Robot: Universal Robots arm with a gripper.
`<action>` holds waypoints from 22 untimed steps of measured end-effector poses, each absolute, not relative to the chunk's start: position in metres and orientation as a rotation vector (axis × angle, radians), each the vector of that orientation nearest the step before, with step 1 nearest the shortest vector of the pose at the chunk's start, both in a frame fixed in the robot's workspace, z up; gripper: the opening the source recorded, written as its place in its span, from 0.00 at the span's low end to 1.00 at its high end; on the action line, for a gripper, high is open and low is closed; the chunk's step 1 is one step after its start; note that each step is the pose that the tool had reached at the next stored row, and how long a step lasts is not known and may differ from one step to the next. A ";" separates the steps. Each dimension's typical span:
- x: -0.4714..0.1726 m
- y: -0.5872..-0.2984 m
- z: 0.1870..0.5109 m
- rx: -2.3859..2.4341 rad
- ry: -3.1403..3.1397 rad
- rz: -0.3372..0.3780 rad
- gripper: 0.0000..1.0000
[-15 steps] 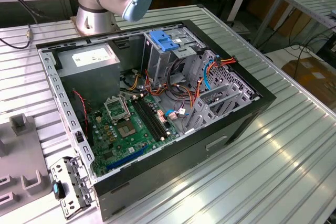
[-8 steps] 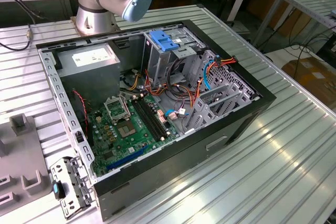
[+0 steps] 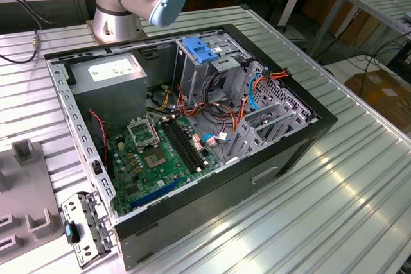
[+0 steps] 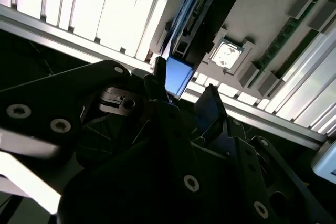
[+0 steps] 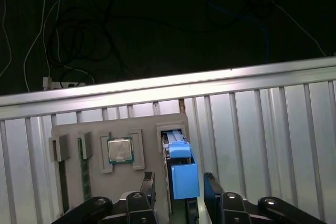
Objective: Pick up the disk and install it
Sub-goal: 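Pick up the disk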
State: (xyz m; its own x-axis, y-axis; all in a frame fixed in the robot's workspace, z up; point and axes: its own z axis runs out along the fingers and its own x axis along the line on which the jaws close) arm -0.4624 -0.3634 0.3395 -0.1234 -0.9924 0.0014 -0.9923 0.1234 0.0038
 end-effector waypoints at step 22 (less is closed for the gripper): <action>-0.472 -0.363 0.310 2.102 -2.365 0.033 0.50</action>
State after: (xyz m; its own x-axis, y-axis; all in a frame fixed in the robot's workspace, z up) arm -0.4724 -0.3627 0.3098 -0.1173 -0.9931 -0.0029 -0.9926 0.1174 -0.0305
